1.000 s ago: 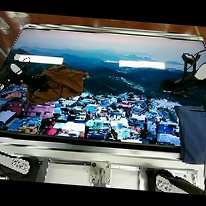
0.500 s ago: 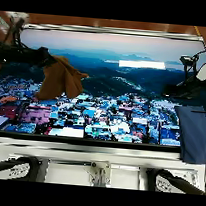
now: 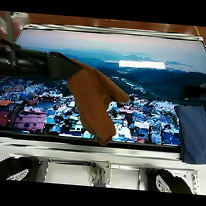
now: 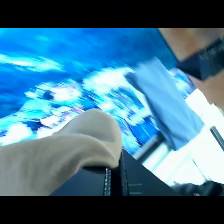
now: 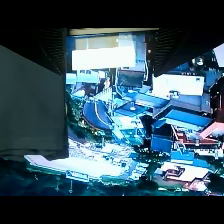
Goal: Fold the shirts.
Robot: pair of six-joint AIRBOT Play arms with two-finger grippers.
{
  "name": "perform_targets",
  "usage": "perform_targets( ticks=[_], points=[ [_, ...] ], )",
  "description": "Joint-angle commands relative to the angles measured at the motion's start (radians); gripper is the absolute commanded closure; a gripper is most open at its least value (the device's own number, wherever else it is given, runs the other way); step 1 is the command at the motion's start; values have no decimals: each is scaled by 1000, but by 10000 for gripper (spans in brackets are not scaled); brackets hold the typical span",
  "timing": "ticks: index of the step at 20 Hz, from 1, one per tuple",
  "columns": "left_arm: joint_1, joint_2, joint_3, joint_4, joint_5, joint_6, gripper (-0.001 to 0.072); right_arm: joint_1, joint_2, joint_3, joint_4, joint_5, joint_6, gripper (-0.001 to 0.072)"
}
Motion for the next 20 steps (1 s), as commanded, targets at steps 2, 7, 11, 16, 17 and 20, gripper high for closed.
perform_targets(
  ticks=[2, 7, 11, 16, 17, 20],
  points=[
    [-206, -111, -82, 0, 154, -10, 669, -1, 88, 0, -7, 129, 23, 55],
    [-342, -387, -110, -1, 208, -32, 669, -1, 87, -34, 96, 150, 90, 55],
    [-298, -489, -109, -25, 180, -111, -4, -1, 87, -129, 124, 76, 97, 55],
    [42, -423, -70, 7, -134, -98, -10, -1, 87, -227, -61, -68, 57, 44],
    [118, -397, -70, 41, -199, -92, -9, -1, 85, -235, -104, -75, 56, 44],
    [261, -321, -114, 183, -354, -76, -7, -72, 58, -238, -72, -99, 57, 44]
  ],
)
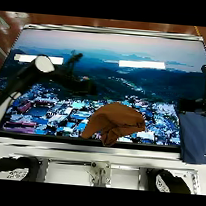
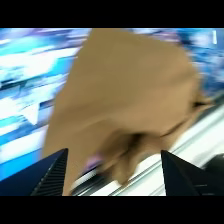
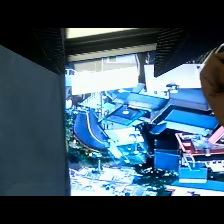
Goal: Fold the shirts.
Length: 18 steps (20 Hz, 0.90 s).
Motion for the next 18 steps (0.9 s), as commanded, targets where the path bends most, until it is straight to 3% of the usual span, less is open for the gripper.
perform_targets(
  ticks=[1, 6, 9, 11, 18],
  points=[
    [165, 86, -74, 148, -203, 12, -8, -90, -37, -16, 34, -58, -6, 45],
    [145, 175, -458, 125, -69, 13, -9, -240, -183, -16, 286, -37, -50, 46],
    [114, 174, -627, 5, 56, 74, -9, -235, -275, -16, 406, 37, -111, 45],
    [96, 166, -684, -93, 142, 122, -9, -234, -325, -16, 459, 65, -152, 47],
    [-57, 78, -695, -167, 316, 116, -8, -234, -375, -16, 466, 87, -180, 55]
  ],
)
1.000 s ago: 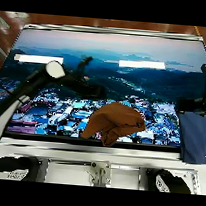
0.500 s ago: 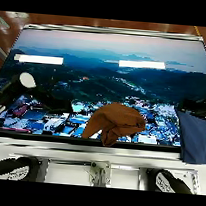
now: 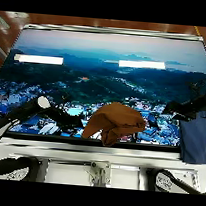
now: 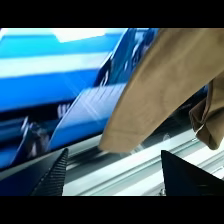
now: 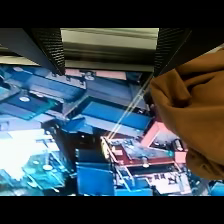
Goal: Fold the shirts.
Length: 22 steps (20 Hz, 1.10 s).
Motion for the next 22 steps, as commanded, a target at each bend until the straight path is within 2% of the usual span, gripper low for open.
perform_targets(
  ticks=[1, 5, 8, 10, 11, 15, 22],
  points=[
    [-79, -53, -13, -89, 115, 7, -8, -2, -16, 0, 18, 13, -15, 55],
    [-156, -112, -12, -189, 197, 7, 8, -2, -16, 0, 18, 17, -14, 55],
    [-201, -132, -12, -239, 249, 7, 129, -2, -16, 0, 27, 19, -14, 55],
    [-211, -137, -12, -259, 256, 7, 520, -2, -18, -5, 61, 32, -16, 55],
    [-210, -135, -12, -261, 252, 8, 659, -2, -18, -23, 96, 36, -36, 54],
    [-210, -128, -11, -260, 251, 8, 669, -2, -18, -193, 257, 12, -143, 54],
    [-209, -87, -11, -260, 255, 9, 669, -1, -18, -450, 381, -249, -173, 55]
  ],
)
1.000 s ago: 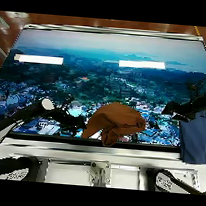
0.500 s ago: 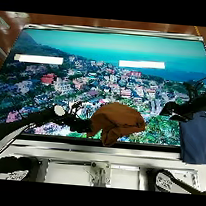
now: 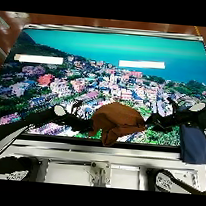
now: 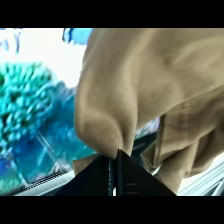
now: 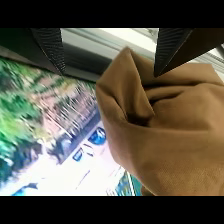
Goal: Fold the shirts.
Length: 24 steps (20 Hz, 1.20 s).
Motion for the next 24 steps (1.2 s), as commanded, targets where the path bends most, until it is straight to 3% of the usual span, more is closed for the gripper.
perform_targets(
  ticks=[1, 3, 5, 6, 8, 14, 17, 20, 24],
  points=[
    [0, 21, 1, -2, 15, 10, 669, 0, -1, -93, 71, -134, -14, 58],
    [1, 30, 1, -2, 42, 11, 669, 0, -1, -96, 126, -141, -19, 263],
    [1, 33, 6, -2, 62, 11, 669, 24, -1, -96, 177, -134, -50, 264],
    [1, 33, 13, -2, 62, 13, 669, 58, -1, -96, 177, -133, -62, 336],
    [1, 35, 31, -2, 60, 29, 669, 140, -1, -96, 172, -143, -66, 647],
    [91, 156, 124, 123, 50, 63, 672, 180, 30, 31, 148, -90, -110, 650],
    [211, 315, 235, 169, 16, 67, 672, 133, 135, 254, 143, -82, -130, 650],
    [312, 477, 441, 171, 18, 155, 671, 123, 270, 531, 160, -137, -136, 650],
    [332, 559, 786, 171, 39, 187, 671, 130, 386, 830, 300, -216, -136, 650]
  ],
)
